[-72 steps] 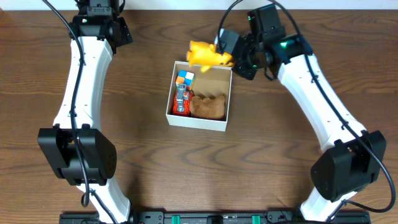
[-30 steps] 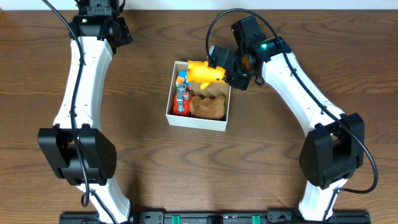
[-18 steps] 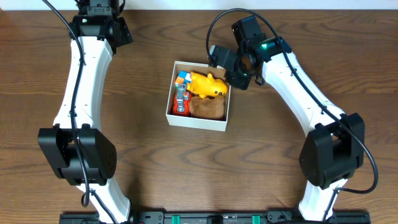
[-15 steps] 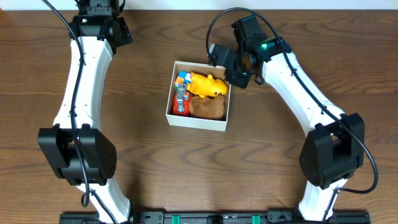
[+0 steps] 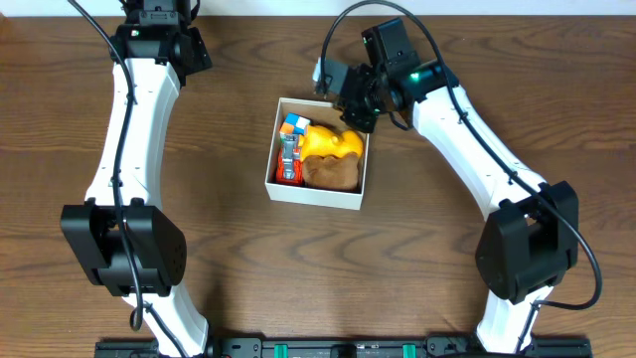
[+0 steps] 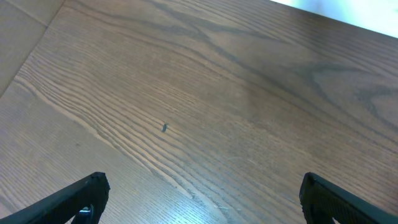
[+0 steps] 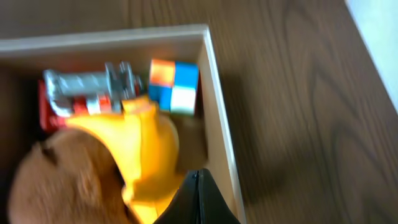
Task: Pack container
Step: 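Lower the yellow toy into the box and open the right gripper, then push the yellow toy down into the box with the right gripper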
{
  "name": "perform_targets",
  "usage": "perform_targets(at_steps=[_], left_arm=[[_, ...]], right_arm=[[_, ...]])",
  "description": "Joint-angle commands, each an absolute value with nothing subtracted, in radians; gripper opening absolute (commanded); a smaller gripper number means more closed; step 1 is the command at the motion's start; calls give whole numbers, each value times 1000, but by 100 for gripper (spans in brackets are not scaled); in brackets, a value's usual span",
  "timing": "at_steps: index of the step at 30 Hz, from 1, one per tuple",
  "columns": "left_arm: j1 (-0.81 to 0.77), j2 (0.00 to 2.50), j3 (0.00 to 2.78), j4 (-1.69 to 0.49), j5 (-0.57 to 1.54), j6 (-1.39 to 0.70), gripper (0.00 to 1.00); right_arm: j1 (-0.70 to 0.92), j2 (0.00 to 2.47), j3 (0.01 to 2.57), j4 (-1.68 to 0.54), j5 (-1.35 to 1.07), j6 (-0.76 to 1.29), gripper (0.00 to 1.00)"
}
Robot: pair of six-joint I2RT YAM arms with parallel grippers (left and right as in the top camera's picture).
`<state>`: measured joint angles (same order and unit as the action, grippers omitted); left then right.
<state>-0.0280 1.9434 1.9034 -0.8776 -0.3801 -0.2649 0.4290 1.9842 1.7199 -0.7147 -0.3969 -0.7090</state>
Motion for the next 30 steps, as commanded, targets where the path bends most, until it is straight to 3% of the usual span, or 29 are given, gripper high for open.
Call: perform_targets(at_steps=[1,21,30], left_arm=[[-27,1940,1909,-878,-382,-267,98],[-27,1940,1909,-878,-382,-267,98],[-27,1940,1909,-878,-382,-267,98]], right_arm=[[435,2023,1718,-702,-488,-651,1],[496,2110,1718,-699,-656,-650,1],[497,2143,1718,-778,-546,-652,1]])
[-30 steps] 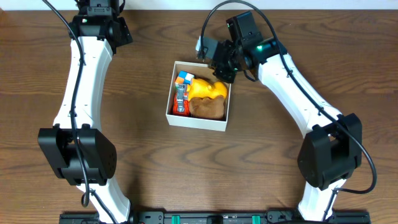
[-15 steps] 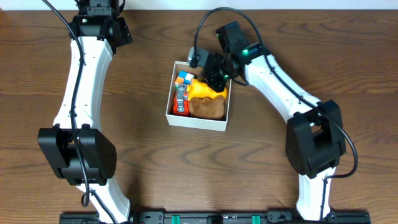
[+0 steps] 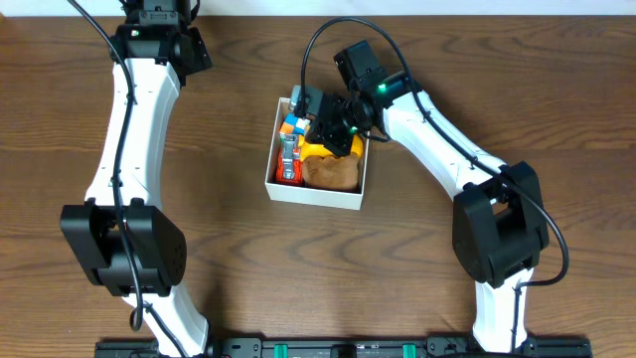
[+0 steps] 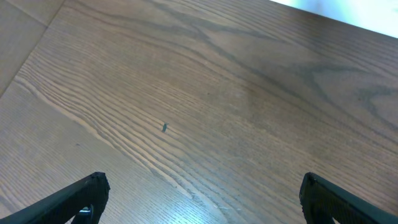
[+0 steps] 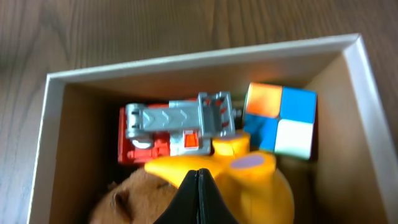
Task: Pack container
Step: 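Push the yellow toy down into the box with the right gripper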
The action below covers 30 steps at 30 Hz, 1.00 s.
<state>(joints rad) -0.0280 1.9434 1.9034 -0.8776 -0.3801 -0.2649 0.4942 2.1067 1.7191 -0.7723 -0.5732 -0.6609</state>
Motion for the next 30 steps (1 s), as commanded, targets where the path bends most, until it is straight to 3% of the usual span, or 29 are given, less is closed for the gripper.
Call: perform_targets(at_steps=[1,10,30], left_arm=[[-27,1940,1909,-878,-382,-267,98],[-27,1940,1909,-878,-382,-267,98],[-27,1940,1909,-878,-382,-267,98]], right_arm=[[497,2152,1718,-778,-546,-651,1],[495,2257,1718,-831,-435,-651,1],[435,2177,1843,-771,-272,-598,1]])
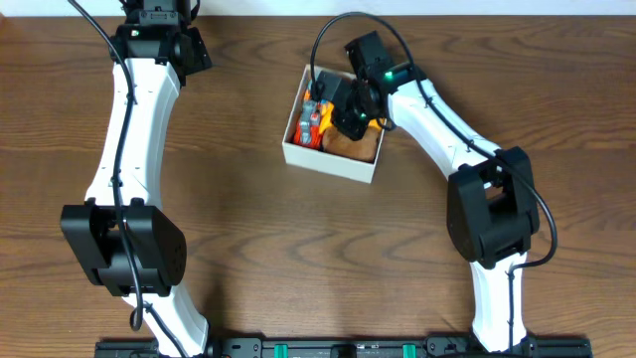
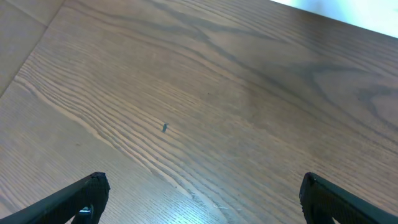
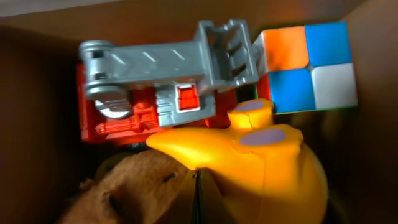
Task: Pack container
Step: 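Push the yellow toy down into the box with the right gripper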
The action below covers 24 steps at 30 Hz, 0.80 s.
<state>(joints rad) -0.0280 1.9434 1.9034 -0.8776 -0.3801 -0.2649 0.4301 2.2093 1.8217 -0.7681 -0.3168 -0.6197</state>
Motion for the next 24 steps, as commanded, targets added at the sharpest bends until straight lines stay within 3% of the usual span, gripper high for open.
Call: perform_targets(at_steps=[1,24], left_arm=[[-27,1940,1909,-878,-382,-267,98],[-27,1940,1909,-878,-382,-267,98]], right_arm=[[436,2177,1843,-775,-272,-598,1],[452,2173,1851,-750,-184,-595,1]])
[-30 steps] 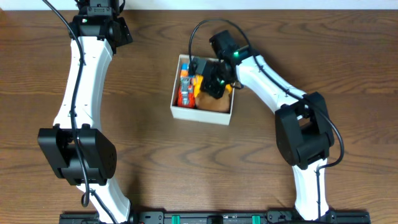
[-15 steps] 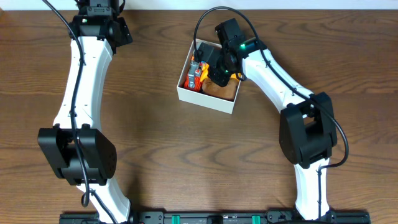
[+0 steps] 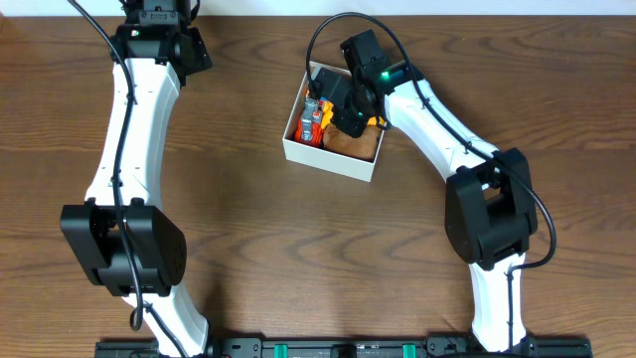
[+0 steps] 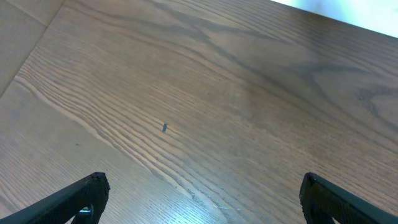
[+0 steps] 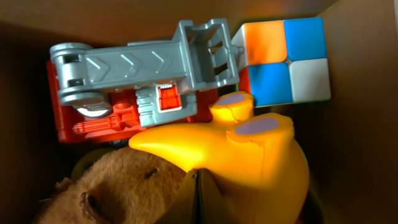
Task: Pack container
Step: 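Push the yellow toy down into the box with the right gripper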
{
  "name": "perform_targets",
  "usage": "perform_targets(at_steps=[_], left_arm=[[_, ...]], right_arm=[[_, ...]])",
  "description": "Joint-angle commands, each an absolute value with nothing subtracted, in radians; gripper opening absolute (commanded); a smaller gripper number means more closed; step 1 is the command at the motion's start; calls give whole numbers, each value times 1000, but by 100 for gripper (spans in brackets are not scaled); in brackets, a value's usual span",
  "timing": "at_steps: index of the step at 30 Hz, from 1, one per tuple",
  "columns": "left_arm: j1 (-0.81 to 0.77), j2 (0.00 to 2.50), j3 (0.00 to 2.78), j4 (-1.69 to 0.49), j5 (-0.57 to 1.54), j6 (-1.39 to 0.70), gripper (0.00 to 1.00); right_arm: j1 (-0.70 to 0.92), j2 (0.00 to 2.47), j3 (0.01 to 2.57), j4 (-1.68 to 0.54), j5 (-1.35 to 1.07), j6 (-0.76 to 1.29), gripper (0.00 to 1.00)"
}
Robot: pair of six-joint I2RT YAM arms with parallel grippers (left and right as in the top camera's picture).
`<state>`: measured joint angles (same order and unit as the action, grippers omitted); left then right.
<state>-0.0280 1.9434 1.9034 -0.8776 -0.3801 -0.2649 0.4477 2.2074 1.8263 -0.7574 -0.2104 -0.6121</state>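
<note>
A white box (image 3: pixel 329 164) lies tilted near the table's far edge. It holds a red and grey toy truck (image 5: pixel 137 81), a colour cube (image 5: pixel 286 59), a yellow toy (image 5: pixel 249 155) and a brown plush (image 5: pixel 106 190). My right gripper (image 5: pixel 198 179) is down inside the box, shut, its tips against the yellow toy beside the plush. In the overhead view, the right gripper (image 3: pixel 349 116) covers most of the toys. My left gripper (image 4: pixel 202 199) is open over bare wood, far from the box.
The left arm (image 3: pixel 134 119) runs along the table's left side. The right arm (image 3: pixel 447 119) reaches in from the right. The wooden table (image 3: pixel 229 229) ends just behind the box, at a pale strip along the far edge.
The right gripper has shifted a little inside the box, so the toys sit slightly further left in its view. The box has barely moved. The left arm is unchanged.
The box first lay mid-table with my shut right gripper above its far right corner. Then the gripper was down among the toys. After that the box stood further back and right, turned, with the gripper still inside, as now. The left gripper stayed open throughout.
</note>
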Motion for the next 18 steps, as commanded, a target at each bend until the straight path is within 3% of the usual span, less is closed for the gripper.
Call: perform_targets(at_steps=[1,18], left_arm=[[-27,1940,1909,-878,-382,-267,98],[-27,1940,1909,-878,-382,-267,98]], right_arm=[[452,2171,1851,-747,-183,-589,1],[449,2156,1852,-711,-119,-580,1]])
